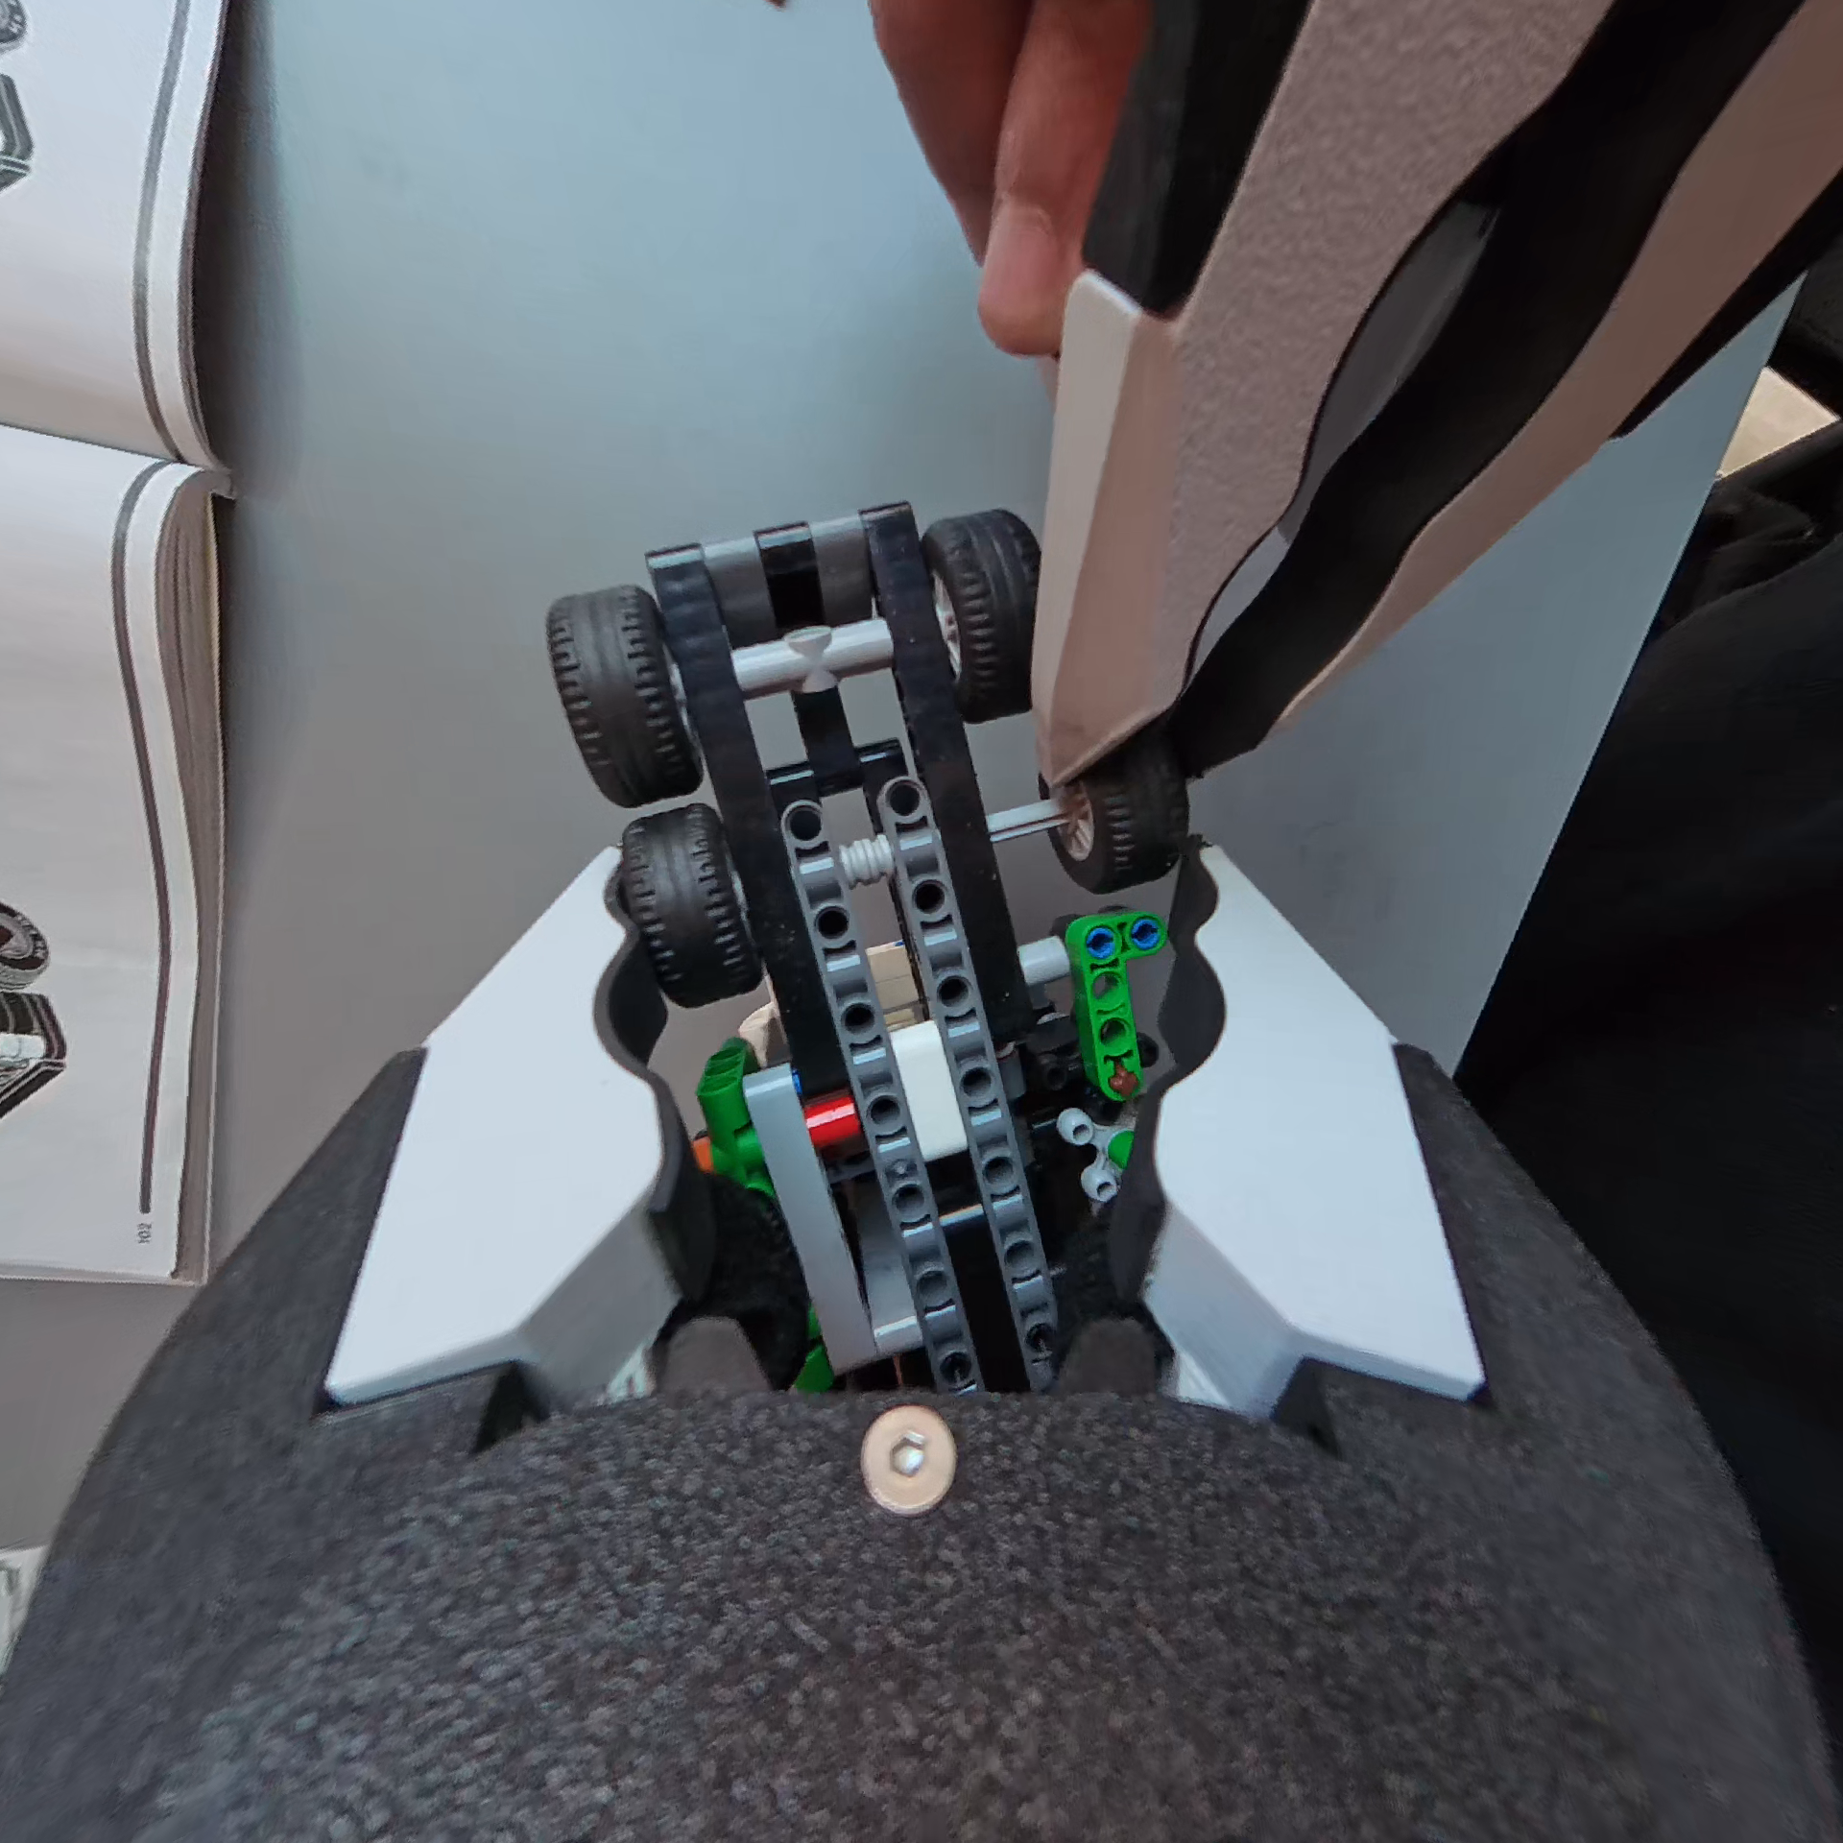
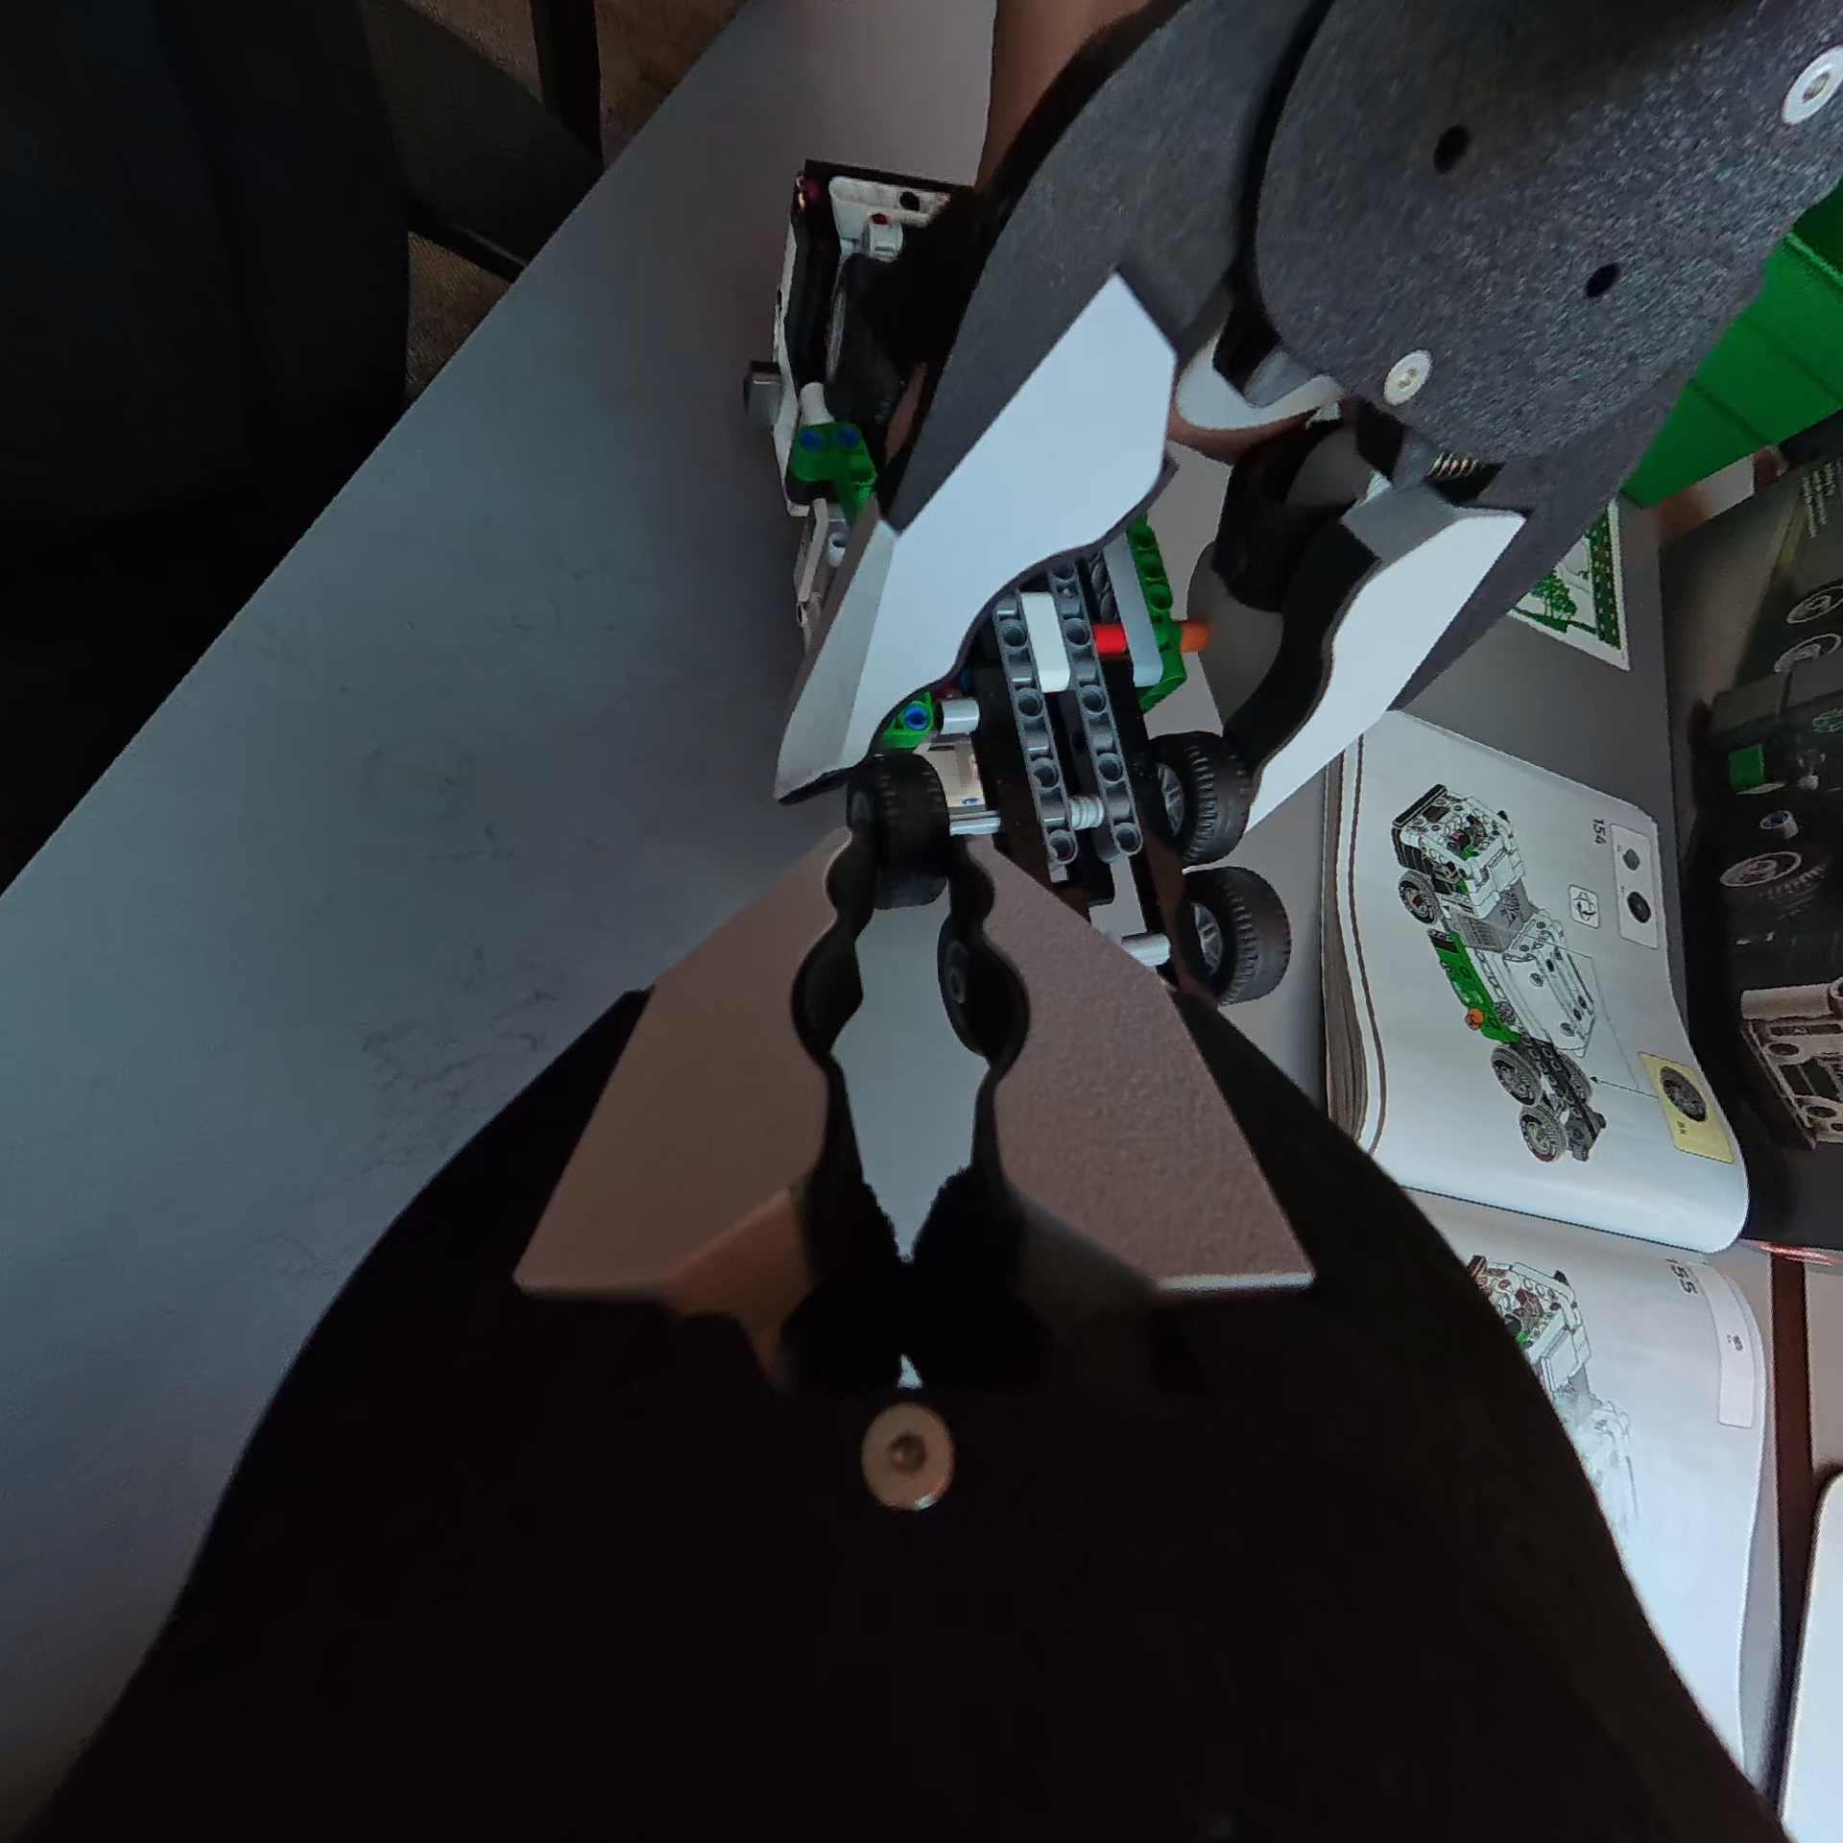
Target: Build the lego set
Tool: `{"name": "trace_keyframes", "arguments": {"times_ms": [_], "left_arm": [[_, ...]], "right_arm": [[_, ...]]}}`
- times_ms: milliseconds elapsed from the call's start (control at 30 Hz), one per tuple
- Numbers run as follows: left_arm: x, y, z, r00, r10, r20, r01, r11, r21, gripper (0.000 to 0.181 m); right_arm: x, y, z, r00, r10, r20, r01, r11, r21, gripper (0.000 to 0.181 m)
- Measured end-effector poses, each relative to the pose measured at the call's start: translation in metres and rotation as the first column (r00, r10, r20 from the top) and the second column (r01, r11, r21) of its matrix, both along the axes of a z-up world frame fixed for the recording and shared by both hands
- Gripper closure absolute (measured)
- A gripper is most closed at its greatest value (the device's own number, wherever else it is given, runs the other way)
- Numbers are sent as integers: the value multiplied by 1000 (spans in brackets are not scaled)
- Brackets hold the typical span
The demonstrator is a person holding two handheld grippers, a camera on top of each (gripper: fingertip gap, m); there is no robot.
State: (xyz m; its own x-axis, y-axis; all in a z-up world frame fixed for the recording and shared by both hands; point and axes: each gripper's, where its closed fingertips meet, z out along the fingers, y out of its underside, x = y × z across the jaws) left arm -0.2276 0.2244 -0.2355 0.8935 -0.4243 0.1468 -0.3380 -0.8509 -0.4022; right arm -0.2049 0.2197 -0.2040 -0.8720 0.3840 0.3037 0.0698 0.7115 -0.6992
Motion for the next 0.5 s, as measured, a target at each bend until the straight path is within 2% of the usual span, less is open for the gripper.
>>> {"name": "trace_keyframes", "arguments": {"times_ms": [33, 67, 133, 367, 500], "left_arm": [[2, 0, 1, 1000, -5, 15, 5, 1000, 1, 75], [5, 0, 2, 999, -9, 31, 9, 1000, 5, 69], [1, 2, 1, 1000, 1, 5, -1, 1000, 16, 80], [-3, 2, 0, 1000, 11, -10, -11, 1000, 17, 82], [-3, 3, 0, 1000, 6, -11, -6, 1000, 22, 82]], "right_arm": [[0, -1, 0, 1000, 0, -5, 0, 1000, 0, 168], [-1, -1, -1, 1000, -2, -7, 2, 1000, 1, 168], [-2, -2, -1, 1000, -7, -15, 7, 1000, 5, 168], [-4, -3, -1, 1000, -20, 5, 20, 999, -40, 168], [-8, 0, -7, 998, -49, 24, 50, 998, -44, 158]]}}
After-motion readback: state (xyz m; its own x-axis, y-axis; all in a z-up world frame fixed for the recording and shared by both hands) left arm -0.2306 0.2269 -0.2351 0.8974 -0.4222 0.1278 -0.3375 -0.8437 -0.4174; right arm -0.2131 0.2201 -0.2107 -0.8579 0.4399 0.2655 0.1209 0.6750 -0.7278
